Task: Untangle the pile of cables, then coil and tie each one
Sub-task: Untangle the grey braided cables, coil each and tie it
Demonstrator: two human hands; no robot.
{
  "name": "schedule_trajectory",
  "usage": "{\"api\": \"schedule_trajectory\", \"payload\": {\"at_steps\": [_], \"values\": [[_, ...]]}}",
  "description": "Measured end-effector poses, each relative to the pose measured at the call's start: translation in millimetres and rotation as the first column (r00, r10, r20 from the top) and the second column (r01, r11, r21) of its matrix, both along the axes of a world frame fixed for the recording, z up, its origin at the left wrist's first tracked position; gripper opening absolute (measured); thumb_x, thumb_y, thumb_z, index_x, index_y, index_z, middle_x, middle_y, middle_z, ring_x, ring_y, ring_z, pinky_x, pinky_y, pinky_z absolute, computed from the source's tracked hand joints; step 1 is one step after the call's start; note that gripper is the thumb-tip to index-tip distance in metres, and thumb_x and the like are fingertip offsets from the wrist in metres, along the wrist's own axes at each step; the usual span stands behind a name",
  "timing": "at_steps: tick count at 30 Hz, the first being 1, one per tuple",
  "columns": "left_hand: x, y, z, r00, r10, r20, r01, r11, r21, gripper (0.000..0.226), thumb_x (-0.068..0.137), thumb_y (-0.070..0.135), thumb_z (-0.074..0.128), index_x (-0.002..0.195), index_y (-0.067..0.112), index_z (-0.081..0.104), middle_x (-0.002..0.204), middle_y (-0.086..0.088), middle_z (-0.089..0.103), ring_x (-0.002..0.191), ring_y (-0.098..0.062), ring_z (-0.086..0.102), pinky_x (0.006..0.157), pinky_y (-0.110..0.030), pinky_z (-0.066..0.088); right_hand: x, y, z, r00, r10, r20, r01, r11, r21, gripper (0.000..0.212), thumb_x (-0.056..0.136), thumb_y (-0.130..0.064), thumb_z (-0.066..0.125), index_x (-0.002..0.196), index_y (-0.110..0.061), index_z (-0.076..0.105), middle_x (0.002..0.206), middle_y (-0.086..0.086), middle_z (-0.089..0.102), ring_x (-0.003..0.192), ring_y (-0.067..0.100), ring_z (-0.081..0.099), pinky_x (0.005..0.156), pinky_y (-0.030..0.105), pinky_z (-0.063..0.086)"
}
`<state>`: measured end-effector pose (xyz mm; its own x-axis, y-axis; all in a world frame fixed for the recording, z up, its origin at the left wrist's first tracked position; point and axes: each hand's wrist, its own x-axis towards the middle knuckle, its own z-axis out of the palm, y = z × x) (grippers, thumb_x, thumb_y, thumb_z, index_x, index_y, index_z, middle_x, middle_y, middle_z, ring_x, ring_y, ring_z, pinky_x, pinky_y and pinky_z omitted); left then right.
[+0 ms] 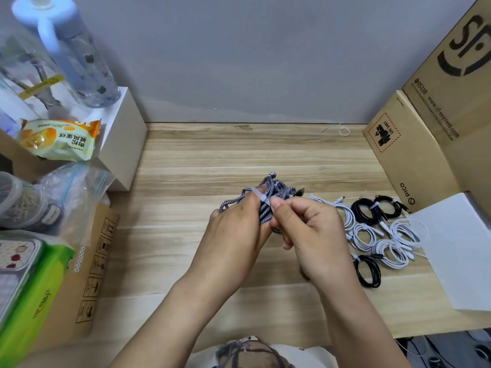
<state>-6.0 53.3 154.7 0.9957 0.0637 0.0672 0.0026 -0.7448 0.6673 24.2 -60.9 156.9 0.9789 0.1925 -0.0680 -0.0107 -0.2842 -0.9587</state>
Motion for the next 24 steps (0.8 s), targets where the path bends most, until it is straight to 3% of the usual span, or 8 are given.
{"api": "schedule_trajectory", "payload": {"at_steps": [4, 6, 8, 10, 12, 16, 20, 24], "values": [[1.4, 0.5, -11.4, 0.995, -0.067, -0.07, 0.08, 0.975, 0.207, 0.028, 0.098, 0.042, 0.03, 0.125, 0.032, 0.031, 0.105, 0.014, 0.055, 0.11, -0.013, 0.051, 0.078, -0.028, 0.026, 4.0, -5.9, 1.8, 0.996, 0.093, -0.008, -0.092, 0.971, -0.221, 0.032, 0.076, -0.051, 0.05, 0.062, -0.027, 0.066, 0.045, -0.003, 0.056, 0.047, 0.011, 0.05, 0.059, 0.036, 0.043], [1.8, 3.3, -17.0, 0.988, -0.096, -0.123, 0.126, 0.955, 0.269, 0.043, 0.097, 0.046, 0.029, 0.137, 0.029, 0.027, 0.125, 0.013, 0.055, 0.12, -0.011, 0.047, 0.089, -0.029, 0.031, 2.8, -9.4, 2.4, 0.978, 0.19, 0.089, -0.114, 0.837, -0.535, 0.038, 0.077, -0.055, 0.045, 0.063, -0.027, 0.067, 0.054, -0.004, 0.06, 0.059, 0.017, 0.057, 0.061, 0.031, 0.038], [1.5, 5.7, -20.6, 0.985, -0.105, -0.135, 0.14, 0.95, 0.281, 0.045, 0.096, 0.05, 0.031, 0.133, 0.026, 0.033, 0.129, 0.011, 0.054, 0.119, -0.011, 0.048, 0.085, -0.028, 0.031, 1.8, -7.9, 5.4, 0.932, 0.201, 0.3, 0.065, 0.724, -0.687, 0.037, 0.077, -0.054, 0.049, 0.065, -0.026, 0.068, 0.065, -0.003, 0.059, 0.068, 0.022, 0.058, 0.065, 0.03, 0.033], [2.0, 5.5, -23.1, 0.988, -0.116, -0.101, 0.14, 0.948, 0.287, 0.037, 0.095, 0.049, 0.034, 0.123, 0.025, 0.038, 0.123, 0.01, 0.058, 0.114, -0.013, 0.05, 0.078, -0.027, 0.029, 3.0, -4.8, 8.1, 0.897, 0.122, 0.425, 0.181, 0.775, -0.606, 0.026, 0.074, -0.051, 0.058, 0.075, -0.028, 0.069, 0.074, -0.005, 0.058, 0.072, 0.021, 0.058, 0.068, 0.033, 0.038], [1.1, 3.2, -23.0, 0.986, -0.136, -0.095, 0.158, 0.942, 0.296, 0.037, 0.096, 0.048, 0.035, 0.125, 0.026, 0.039, 0.12, 0.009, 0.058, 0.113, -0.013, 0.049, 0.08, -0.027, 0.03, 9.0, -1.6, 6.5, 0.917, 0.131, 0.376, 0.102, 0.836, -0.539, 0.025, 0.071, -0.048, 0.061, 0.086, -0.03, 0.07, 0.081, -0.006, 0.059, 0.081, 0.02, 0.06, 0.075, 0.038, 0.044], [2.3, -1.6, -26.1, 0.986, -0.131, -0.103, 0.154, 0.953, 0.261, 0.038, 0.095, 0.048, 0.032, 0.128, 0.029, 0.04, 0.117, 0.01, 0.058, 0.113, -0.011, 0.048, 0.084, -0.027, 0.031, 15.8, 2.3, 0.4, 0.939, 0.138, 0.315, -0.04, 0.953, -0.3, 0.009, 0.068, -0.035, 0.067, 0.072, -0.027, 0.068, 0.077, -0.009, 0.061, 0.081, 0.019, 0.059, 0.079, 0.049, 0.044], [1.7, -0.7, -11.7, 0.978, -0.18, -0.106, 0.195, 0.97, 0.146, 0.02, 0.083, 0.042, 0.015, 0.091, 0.032, 0.031, 0.077, 0.009, 0.041, 0.088, -0.015, 0.047, 0.07, -0.027, 0.025, 9.5, 8.4, -1.2, 0.869, 0.135, 0.475, 0.023, 0.95, -0.312, 0.014, 0.074, -0.036, 0.059, 0.069, -0.024, 0.065, 0.075, -0.015, 0.06, 0.078, 0.011, 0.053, 0.075, 0.033, 0.035], [1.1, -1.6, -14.8, 0.984, -0.118, -0.129, 0.11, 0.991, -0.071, 0.016, 0.085, 0.033, 0.02, 0.089, 0.032, 0.036, 0.08, 0.013, 0.048, 0.081, -0.013, 0.048, 0.074, -0.033, 0.04, -7.1, 16.9, 9.7, 0.882, 0.1, 0.46, -0.076, 0.995, -0.07, 0.012, 0.08, -0.028, 0.056, 0.073, -0.023, 0.064, 0.073, -0.011, 0.064, 0.068, 0.003, 0.058, 0.066, 0.022, 0.044]]}}
